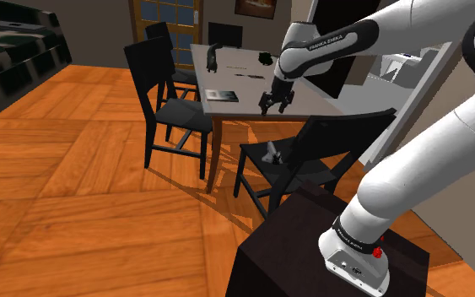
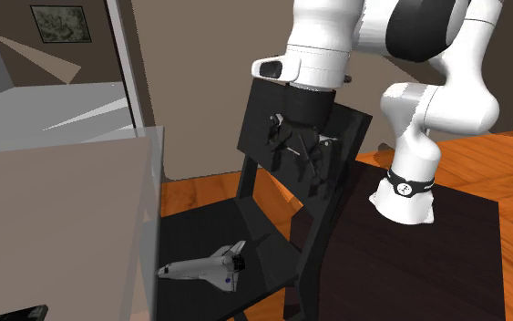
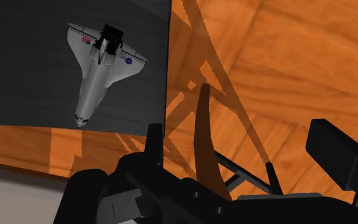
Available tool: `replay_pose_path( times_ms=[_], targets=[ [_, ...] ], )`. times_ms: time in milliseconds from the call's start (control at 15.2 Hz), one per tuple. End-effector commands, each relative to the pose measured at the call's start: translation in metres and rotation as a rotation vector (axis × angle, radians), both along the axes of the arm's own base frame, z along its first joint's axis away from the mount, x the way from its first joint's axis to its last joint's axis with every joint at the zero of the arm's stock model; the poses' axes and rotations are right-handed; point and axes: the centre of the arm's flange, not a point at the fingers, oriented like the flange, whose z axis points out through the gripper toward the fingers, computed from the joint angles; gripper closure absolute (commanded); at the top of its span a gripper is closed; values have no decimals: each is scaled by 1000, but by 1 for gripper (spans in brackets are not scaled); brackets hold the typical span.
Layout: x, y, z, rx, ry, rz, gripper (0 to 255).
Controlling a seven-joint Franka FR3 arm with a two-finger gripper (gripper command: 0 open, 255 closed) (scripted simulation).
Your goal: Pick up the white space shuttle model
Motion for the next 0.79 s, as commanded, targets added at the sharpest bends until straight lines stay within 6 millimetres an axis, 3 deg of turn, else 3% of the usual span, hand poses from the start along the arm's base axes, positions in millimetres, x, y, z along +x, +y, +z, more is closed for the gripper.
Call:
replay_pose_path(
  times_ms=[0,726],
  targets=[
    [12,-16,-21,-2,8,-37,0],
    [55,-100,-132,-12,55,-232,0]
  ],
)
